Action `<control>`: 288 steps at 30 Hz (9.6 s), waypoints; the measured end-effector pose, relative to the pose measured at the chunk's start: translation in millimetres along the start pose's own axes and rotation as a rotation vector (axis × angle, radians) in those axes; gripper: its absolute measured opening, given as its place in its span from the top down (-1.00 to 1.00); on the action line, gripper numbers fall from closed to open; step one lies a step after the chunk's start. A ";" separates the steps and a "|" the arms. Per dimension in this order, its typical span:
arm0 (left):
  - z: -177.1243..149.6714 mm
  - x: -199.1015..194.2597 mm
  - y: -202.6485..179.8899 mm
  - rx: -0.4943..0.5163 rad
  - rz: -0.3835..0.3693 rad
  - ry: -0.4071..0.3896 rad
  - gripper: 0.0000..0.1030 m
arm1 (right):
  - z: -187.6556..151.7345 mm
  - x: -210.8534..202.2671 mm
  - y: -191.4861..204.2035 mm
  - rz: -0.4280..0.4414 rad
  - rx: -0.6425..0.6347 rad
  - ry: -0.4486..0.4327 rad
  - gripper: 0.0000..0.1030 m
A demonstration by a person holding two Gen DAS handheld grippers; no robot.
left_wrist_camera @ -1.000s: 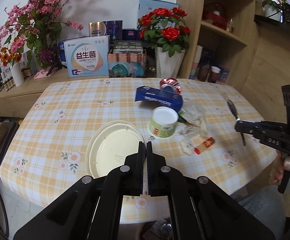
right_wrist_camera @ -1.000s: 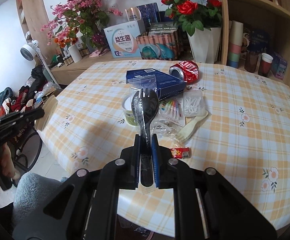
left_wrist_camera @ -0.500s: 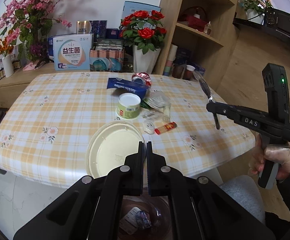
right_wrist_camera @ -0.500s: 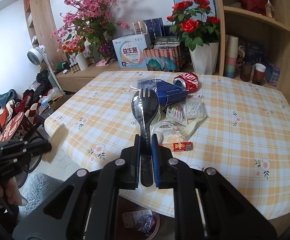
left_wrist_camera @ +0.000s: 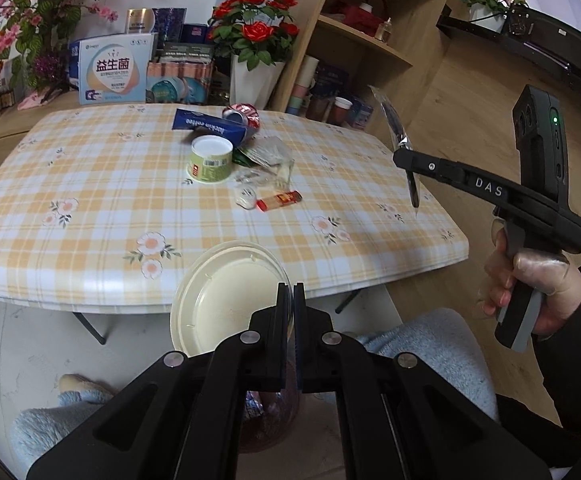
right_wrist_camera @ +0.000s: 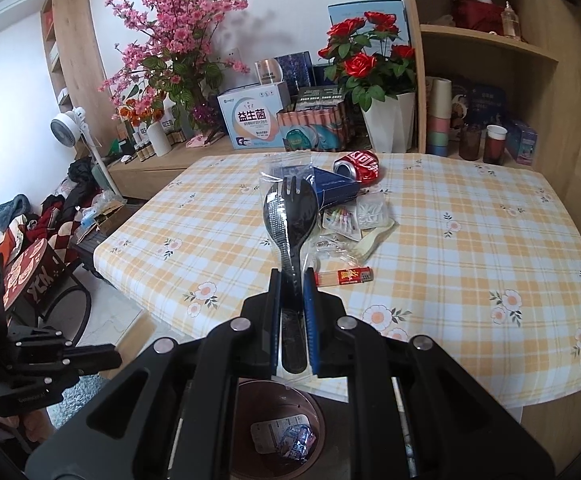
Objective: Collect trash
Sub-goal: 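Carry the plate and fork over the brown bin and open both tools, then move both open tools back over the table, then reach the right tool to the red lighter and close on it, then grasp the white-lidded green tub with the left tool while the right holds the lighter, then carry the lighter and tub over the brown bin and open both tools, then move both open tools back over the table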
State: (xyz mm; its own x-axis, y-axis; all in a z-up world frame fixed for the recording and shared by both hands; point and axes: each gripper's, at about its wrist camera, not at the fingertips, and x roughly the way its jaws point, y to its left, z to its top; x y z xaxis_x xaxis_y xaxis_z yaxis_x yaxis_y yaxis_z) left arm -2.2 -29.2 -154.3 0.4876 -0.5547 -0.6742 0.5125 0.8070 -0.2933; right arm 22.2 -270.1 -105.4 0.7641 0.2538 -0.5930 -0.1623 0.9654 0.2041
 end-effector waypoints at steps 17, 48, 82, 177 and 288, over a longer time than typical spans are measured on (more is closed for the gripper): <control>-14.2 26.1 -3.9 -0.017 -0.103 0.129 0.21 | -3.1 -7.9 -2.5 -0.007 -0.003 0.000 0.72; 1.4 -85.2 89.2 -0.172 0.433 -0.226 -0.89 | -73.6 49.2 74.4 0.098 -0.142 0.288 0.72; 45.7 -11.3 81.6 -0.052 0.412 -0.140 -0.89 | -36.4 69.3 -32.2 -0.178 0.012 0.153 -0.89; 154.4 243.6 134.7 -0.043 0.294 0.138 -0.41 | -8.1 199.1 -106.4 -0.165 0.195 0.247 0.49; 35.1 -55.2 79.9 -0.119 0.406 -0.162 -0.89 | -22.7 18.5 5.4 -0.183 -0.013 0.053 -0.89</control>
State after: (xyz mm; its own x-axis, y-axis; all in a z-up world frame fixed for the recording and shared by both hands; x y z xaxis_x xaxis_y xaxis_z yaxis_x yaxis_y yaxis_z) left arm 36.7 58.8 -116.7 0.7416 -0.2053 -0.6386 0.1765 0.9782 -0.1095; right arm 21.2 -258.8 -132.9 0.7476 0.0766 -0.6598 -0.0324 0.9963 0.0790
